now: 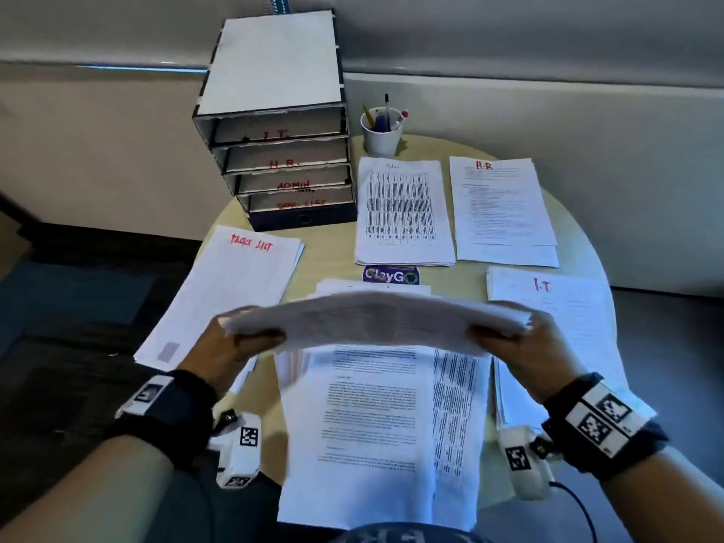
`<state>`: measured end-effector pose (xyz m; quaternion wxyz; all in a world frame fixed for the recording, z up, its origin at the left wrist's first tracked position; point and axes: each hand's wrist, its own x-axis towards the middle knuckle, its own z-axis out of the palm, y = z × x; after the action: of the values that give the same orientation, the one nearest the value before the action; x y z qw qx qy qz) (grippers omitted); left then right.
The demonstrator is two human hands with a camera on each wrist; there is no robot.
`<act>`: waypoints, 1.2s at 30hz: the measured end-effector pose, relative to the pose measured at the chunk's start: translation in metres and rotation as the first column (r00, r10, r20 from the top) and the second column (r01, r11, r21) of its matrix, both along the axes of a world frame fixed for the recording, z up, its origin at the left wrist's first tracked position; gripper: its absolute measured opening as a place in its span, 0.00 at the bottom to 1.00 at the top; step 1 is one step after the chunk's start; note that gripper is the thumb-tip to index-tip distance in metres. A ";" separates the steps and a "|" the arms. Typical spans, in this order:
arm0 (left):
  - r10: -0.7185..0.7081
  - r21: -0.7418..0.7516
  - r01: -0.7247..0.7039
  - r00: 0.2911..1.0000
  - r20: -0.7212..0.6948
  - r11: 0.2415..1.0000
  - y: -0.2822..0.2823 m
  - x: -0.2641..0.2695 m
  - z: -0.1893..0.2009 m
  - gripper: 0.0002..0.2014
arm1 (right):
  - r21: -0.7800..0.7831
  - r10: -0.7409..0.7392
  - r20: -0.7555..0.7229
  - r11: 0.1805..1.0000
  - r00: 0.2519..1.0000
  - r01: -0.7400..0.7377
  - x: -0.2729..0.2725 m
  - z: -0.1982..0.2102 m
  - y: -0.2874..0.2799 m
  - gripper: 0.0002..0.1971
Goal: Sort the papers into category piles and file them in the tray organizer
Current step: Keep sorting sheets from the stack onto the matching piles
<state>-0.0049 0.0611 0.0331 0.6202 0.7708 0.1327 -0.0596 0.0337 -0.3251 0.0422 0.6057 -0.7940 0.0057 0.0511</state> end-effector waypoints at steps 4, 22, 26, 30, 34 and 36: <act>0.157 0.026 -0.155 0.982 -0.102 0.988 -0.024 -0.003 -0.020 0.14 | -0.122 -0.001 -0.102 0.992 0.995 -0.011 -0.007 -0.009 0.010 0.16; 0.161 -0.052 -0.153 0.918 0.361 0.987 -0.046 0.066 0.071 0.40 | -0.059 0.032 -0.094 0.998 0.995 -0.037 0.031 0.056 0.030 0.05; -0.007 -0.213 0.050 0.980 0.199 0.976 -0.073 0.055 0.065 0.12 | 0.110 0.037 -0.033 0.993 0.999 -0.033 0.025 0.055 0.039 0.08; 0.083 -0.192 -0.025 0.950 0.302 0.981 -0.095 0.042 0.068 0.17 | 0.150 -0.075 0.133 0.987 0.988 0.054 0.016 0.044 0.050 0.12; 0.069 -0.100 -0.046 0.967 0.245 0.994 -0.098 0.023 0.043 0.16 | 0.152 -0.131 0.040 0.981 0.991 0.123 0.006 0.015 0.056 0.13; 0.060 -0.115 -0.041 0.985 0.159 0.993 -0.097 0.017 0.021 0.15 | 0.116 -0.117 -0.047 0.986 0.992 0.121 0.001 -0.002 0.055 0.13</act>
<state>0.0124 -0.0363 0.0541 0.6722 0.7338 0.0978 0.0118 0.0346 -0.2704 0.0405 0.6534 -0.7538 0.0623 0.0311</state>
